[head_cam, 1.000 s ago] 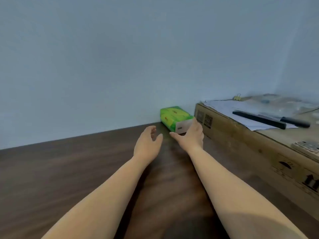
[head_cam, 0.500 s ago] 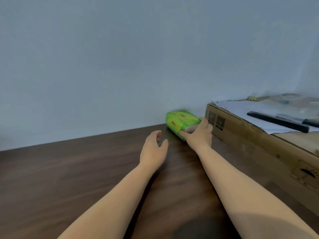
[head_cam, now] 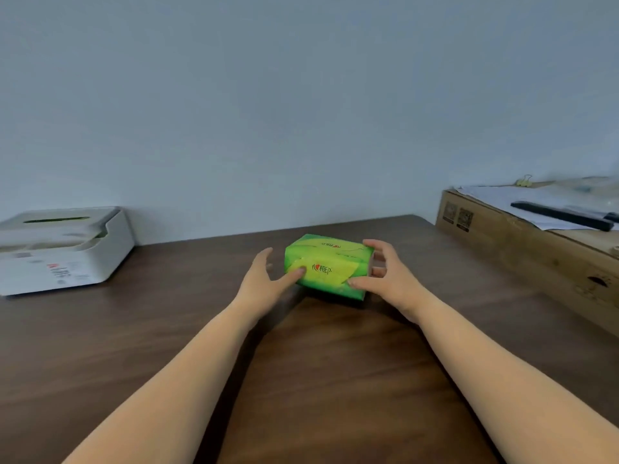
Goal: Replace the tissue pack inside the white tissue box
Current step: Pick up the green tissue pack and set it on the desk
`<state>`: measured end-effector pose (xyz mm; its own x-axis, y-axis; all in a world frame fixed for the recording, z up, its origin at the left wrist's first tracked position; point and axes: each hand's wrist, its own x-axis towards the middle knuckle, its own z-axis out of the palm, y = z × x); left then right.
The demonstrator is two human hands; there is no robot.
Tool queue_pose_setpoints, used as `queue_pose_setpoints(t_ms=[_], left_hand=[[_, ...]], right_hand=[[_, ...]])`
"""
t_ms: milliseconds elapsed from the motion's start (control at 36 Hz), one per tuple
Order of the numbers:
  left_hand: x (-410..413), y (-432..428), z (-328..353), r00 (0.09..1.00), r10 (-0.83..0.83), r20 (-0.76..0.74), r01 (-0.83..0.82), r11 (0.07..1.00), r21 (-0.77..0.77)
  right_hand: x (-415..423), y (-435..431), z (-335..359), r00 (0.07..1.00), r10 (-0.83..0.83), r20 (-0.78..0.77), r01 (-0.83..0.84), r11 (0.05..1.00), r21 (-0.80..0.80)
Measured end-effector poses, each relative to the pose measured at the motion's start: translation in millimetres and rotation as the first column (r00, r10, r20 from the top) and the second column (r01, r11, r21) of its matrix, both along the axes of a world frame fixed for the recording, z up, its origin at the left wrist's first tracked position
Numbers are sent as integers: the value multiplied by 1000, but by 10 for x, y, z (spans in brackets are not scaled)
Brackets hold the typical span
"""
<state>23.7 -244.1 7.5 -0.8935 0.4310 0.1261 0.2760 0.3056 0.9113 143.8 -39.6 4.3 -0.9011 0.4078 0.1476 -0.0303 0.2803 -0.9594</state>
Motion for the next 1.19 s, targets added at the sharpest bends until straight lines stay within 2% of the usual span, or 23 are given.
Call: queue_pose_setpoints(t_ms=[56, 139, 250, 472, 639, 778, 917, 1056, 1194], left_hand=[[70, -229, -32, 999, -45, -4, 45, 999, 16], [189, -514, -73, 993, -67, -98, 64, 997, -35], [363, -817, -101, 991, -54, -126, 55, 998, 7], [585, -1158, -177, 991, -50, -125, 59, 996, 67], [685, -1322, -174, 983, -72, -166, 67, 997, -37], [688, -1633, -90, 992, 18, -126, -21, 999, -26], [709, -2032, 49, 988, 109, -114, -108, 994, 15], [693, -2484, 109, 965, 209, -158, -210, 978, 13], [525, -2986, 110, 925, 336, -175, -342, 939, -7]], right_hand=[[53, -186, 2, 998, 57, 10, -57, 998, -25], [101, -443, -15, 991, 133, 24, -131, 990, -60], [136, -752, -6, 982, 186, 35, -184, 980, -72], [173, -1202, 61, 985, 137, 101, -133, 990, -45], [252, -1287, 90, 992, 90, 93, -87, 996, -35], [356, -1410, 248, 1000, -26, -6, 26, 999, 39], [245, -1710, 411, 980, -143, -140, 176, 949, 260], [49, -2358, 486, 986, -50, -156, 89, 964, 249], [-306, -3035, 374, 994, 80, -79, -63, 978, 200]])
